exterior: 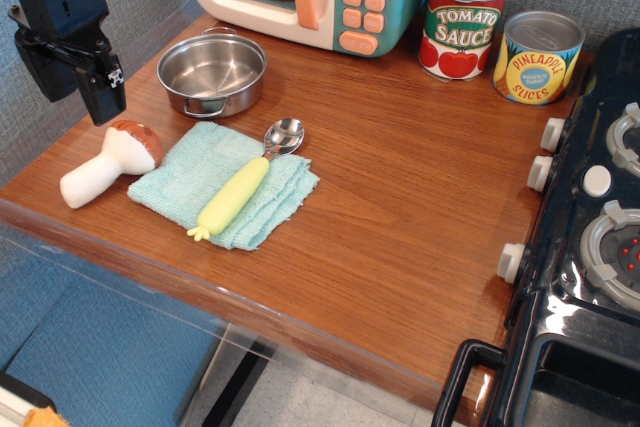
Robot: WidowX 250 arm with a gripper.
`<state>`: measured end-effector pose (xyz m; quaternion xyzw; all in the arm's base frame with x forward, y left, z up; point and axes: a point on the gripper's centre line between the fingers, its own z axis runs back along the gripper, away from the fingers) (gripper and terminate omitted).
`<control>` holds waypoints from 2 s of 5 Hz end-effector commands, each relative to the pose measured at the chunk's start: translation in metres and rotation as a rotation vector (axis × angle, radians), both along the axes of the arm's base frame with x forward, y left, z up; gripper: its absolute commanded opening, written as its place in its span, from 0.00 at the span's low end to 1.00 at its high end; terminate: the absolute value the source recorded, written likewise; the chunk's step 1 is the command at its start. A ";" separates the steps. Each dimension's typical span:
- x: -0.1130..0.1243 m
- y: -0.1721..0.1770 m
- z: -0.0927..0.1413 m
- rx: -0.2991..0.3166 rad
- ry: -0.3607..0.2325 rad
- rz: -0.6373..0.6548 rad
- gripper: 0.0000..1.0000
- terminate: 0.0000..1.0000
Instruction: Hold the spatula from above the blue cloth and place it in the center of the table, infront of the stove.
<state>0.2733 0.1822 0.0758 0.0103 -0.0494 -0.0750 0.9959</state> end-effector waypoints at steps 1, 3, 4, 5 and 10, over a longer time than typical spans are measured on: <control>0.000 0.000 0.000 0.000 0.000 0.000 1.00 0.00; -0.010 -0.047 0.001 0.052 -0.012 -0.004 1.00 0.00; -0.014 -0.073 0.029 0.272 0.023 0.005 1.00 0.00; -0.015 -0.099 0.026 0.322 0.051 0.002 1.00 0.00; -0.011 -0.120 -0.043 0.151 0.062 0.100 1.00 0.00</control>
